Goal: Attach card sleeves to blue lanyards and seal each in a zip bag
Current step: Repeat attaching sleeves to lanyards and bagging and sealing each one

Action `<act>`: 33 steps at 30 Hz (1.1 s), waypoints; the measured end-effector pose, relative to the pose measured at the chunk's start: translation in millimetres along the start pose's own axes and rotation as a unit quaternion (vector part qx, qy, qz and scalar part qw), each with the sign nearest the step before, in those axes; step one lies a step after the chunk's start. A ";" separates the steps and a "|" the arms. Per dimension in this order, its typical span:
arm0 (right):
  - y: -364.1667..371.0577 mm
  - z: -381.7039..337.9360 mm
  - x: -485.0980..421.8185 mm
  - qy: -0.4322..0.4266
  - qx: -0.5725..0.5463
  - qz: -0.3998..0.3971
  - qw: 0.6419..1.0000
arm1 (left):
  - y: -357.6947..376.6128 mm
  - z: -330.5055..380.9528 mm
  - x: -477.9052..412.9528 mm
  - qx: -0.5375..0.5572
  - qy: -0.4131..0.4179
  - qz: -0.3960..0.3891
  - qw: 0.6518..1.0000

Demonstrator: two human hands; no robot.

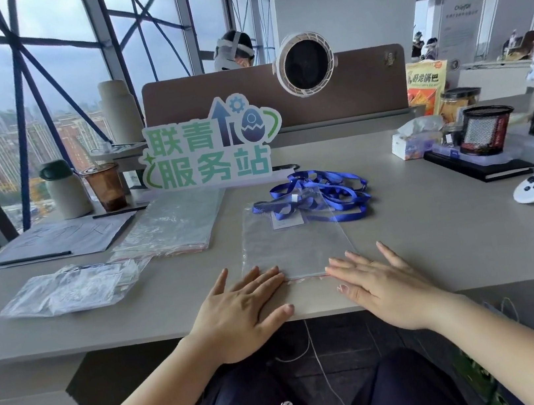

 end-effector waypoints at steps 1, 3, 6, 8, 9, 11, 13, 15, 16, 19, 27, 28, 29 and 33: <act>-0.2 4.2 2.3 0.008 -0.001 0.000 1.000 | -0.5 -0.1 0.1 0.002 -0.001 0.001 1.000; 0.3 14.8 8.0 0.027 -0.007 -0.005 1.000 | -1.5 -0.8 0.0 0.007 -0.004 0.003 1.000; 2.5 26.4 14.5 0.043 -0.014 -0.006 0.999 | -0.9 -2.1 0.0 0.018 -0.008 0.005 1.000; 2.1 29.6 16.0 0.054 -0.019 0.001 0.998 | -0.4 -3.3 -1.0 0.023 -0.012 -0.003 1.000; 1.5 29.9 16.2 0.058 -0.023 0.005 0.998 | -0.5 -3.3 -1.6 0.023 -0.014 -0.009 1.000; 0.5 28.9 16.1 0.061 -0.025 0.011 0.998 | -0.1 -3.6 -3.4 0.017 -0.016 -0.022 0.999; 0.0 28.1 16.7 0.063 -0.025 0.014 0.998 | -0.5 -4.5 -4.2 0.013 -0.022 -0.030 0.999; -2.3 26.9 15.8 0.070 -0.022 0.022 0.997 | -0.1 -3.5 -3.8 0.002 -0.018 -0.034 0.999; -4.7 26.1 14.1 0.076 -0.017 0.027 0.997 | 0.7 -2.4 -3.5 -0.004 -0.012 -0.035 0.999; -16.0 16.3 5.7 0.088 -0.005 0.049 0.995 | 1.7 -1.1 -2.7 0.000 -0.004 -0.028 1.000; -5.3 -25.8 -14.1 -0.014 -0.052 -0.013 0.998 | -0.7 0.5 -5.0 0.036 -0.002 -0.019 0.999; -4.7 -28.2 -15.1 -0.022 -0.039 -0.017 0.999 | -2.3 1.1 -4.9 0.042 -0.003 -0.014 0.999; -3.3 -29.8 -15.8 -0.027 -0.030 -0.024 0.999 | -2.6 1.6 -4.5 0.046 -0.004 -0.012 0.999; -2.1 -28.0 -15.8 -0.030 -0.031 -0.039 0.998 | 3.9 -0.8 -4.0 0.043 0.002 -0.039 0.998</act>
Point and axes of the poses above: each hand's wrist, its own x-axis away from the middle knuckle, its own y-axis out of the palm, z = x × y, the point moved 8 cm from there along -x, towards the middle knuckle, and after that the axes turned 15 degrees about x, right-handed, at the moved point
